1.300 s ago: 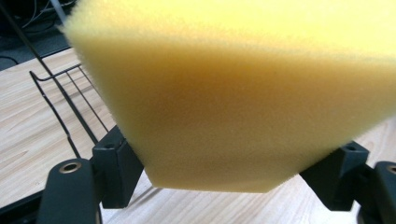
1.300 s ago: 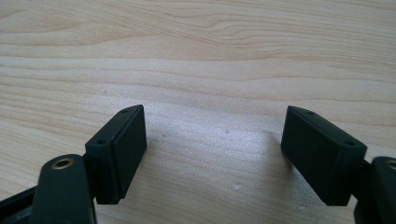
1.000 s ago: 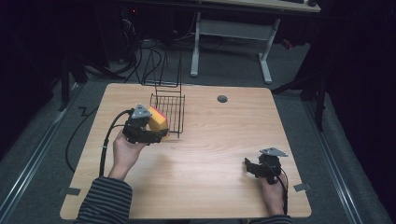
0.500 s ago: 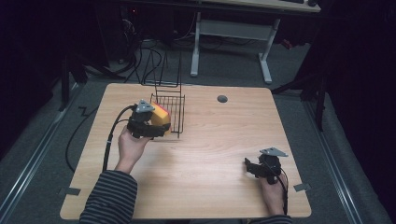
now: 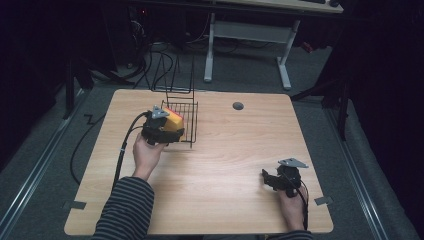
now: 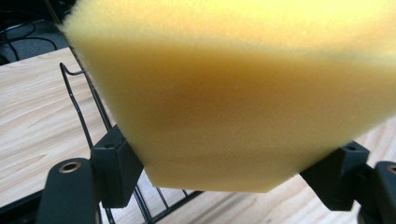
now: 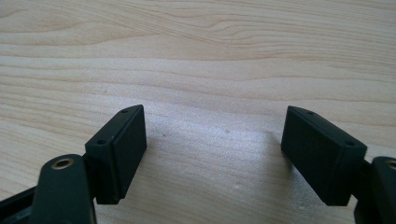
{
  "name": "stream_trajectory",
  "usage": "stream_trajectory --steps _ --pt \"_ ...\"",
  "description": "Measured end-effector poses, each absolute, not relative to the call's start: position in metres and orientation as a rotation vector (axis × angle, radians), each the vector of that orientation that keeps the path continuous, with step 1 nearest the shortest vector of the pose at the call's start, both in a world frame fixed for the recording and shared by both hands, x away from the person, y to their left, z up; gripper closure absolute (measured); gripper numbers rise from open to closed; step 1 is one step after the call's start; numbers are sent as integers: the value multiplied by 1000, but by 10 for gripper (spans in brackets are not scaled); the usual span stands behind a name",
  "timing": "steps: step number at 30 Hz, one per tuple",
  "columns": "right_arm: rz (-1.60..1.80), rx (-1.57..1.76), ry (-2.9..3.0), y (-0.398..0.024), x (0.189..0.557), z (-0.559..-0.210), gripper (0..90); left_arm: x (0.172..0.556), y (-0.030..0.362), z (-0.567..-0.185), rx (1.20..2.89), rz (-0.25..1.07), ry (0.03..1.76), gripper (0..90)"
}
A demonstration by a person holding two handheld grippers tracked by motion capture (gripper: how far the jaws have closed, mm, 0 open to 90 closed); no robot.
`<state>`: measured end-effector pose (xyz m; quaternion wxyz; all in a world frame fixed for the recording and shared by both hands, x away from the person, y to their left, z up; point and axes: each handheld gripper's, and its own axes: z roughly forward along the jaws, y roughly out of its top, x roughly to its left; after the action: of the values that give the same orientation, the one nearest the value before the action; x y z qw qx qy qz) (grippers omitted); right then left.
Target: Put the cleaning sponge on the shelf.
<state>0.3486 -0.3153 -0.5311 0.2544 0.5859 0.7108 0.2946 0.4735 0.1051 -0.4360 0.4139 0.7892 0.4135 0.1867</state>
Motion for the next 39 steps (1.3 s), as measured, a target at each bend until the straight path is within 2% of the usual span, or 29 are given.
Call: stream_trajectory --steps 21,39 --pt "797 1593 1931 -315 349 -531 225 506 93 -457 1997 505 1154 241" --pt "796 1593 1931 -315 349 -531 225 514 89 -468 1994 512 1200 238"
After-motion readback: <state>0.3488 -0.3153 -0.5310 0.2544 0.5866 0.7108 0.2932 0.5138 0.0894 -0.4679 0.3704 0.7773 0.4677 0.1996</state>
